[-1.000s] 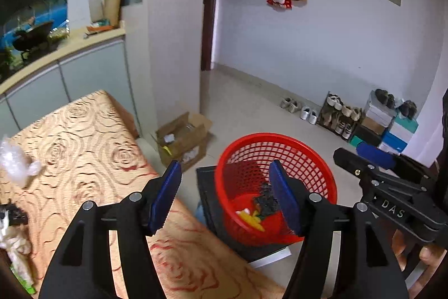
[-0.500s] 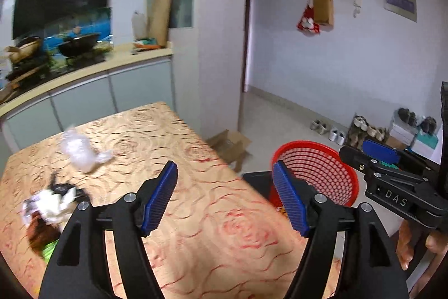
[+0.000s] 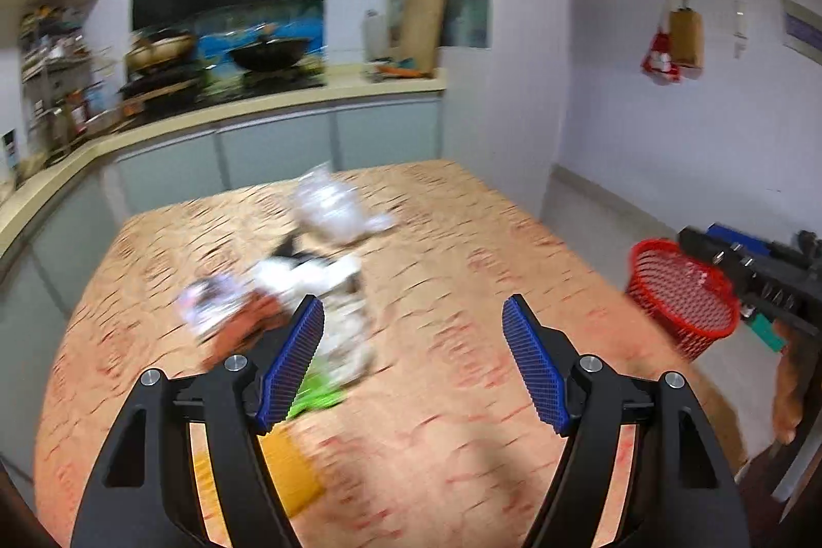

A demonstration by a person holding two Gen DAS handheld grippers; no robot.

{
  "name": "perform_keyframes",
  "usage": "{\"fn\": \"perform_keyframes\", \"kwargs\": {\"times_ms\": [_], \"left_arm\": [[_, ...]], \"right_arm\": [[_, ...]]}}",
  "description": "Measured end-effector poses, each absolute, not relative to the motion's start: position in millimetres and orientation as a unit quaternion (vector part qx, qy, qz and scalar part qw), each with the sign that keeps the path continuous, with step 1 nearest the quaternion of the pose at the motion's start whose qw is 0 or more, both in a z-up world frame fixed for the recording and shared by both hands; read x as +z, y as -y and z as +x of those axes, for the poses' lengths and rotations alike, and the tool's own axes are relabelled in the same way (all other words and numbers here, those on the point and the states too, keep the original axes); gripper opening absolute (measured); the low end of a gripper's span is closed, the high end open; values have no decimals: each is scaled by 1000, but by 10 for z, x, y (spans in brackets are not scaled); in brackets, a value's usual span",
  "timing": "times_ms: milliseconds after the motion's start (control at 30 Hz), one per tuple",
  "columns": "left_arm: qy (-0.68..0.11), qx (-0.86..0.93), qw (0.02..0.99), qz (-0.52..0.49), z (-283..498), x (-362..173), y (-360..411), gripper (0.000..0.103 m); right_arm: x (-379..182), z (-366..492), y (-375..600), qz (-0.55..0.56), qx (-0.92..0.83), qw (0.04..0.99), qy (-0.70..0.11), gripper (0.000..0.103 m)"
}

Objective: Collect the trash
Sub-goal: 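Lower the left gripper onto the flat yellow foam net and grasp it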

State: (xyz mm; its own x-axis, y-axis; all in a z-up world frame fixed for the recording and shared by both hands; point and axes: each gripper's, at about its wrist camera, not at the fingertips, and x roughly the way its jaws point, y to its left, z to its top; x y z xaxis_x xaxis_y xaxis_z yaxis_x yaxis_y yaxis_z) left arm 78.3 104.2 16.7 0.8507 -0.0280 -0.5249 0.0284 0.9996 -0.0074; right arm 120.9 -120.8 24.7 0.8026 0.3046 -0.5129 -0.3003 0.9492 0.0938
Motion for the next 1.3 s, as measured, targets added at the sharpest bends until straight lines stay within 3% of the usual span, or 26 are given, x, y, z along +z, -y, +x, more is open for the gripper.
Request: {"fn": "perform_keyframes", "kwargs": {"times_ms": [300,833,967,1300], "left_arm": [[-313,24,949,3,419,-159,-1768,71],[-384,-28,922,38,405,-634,-1698,70],[-402,-32,914,40,467,-690,-1713,51],[-402,-22,915,21,484,-663,-1833,26]], "right_arm": [[285,1087,845,-8,196,943,-270,53],[257,1047,603,-22,214,936,-280,53],[230,1073,595,-18,211,935,-286,53],[138,1099,419,-32,221,929,-297,53]]}}
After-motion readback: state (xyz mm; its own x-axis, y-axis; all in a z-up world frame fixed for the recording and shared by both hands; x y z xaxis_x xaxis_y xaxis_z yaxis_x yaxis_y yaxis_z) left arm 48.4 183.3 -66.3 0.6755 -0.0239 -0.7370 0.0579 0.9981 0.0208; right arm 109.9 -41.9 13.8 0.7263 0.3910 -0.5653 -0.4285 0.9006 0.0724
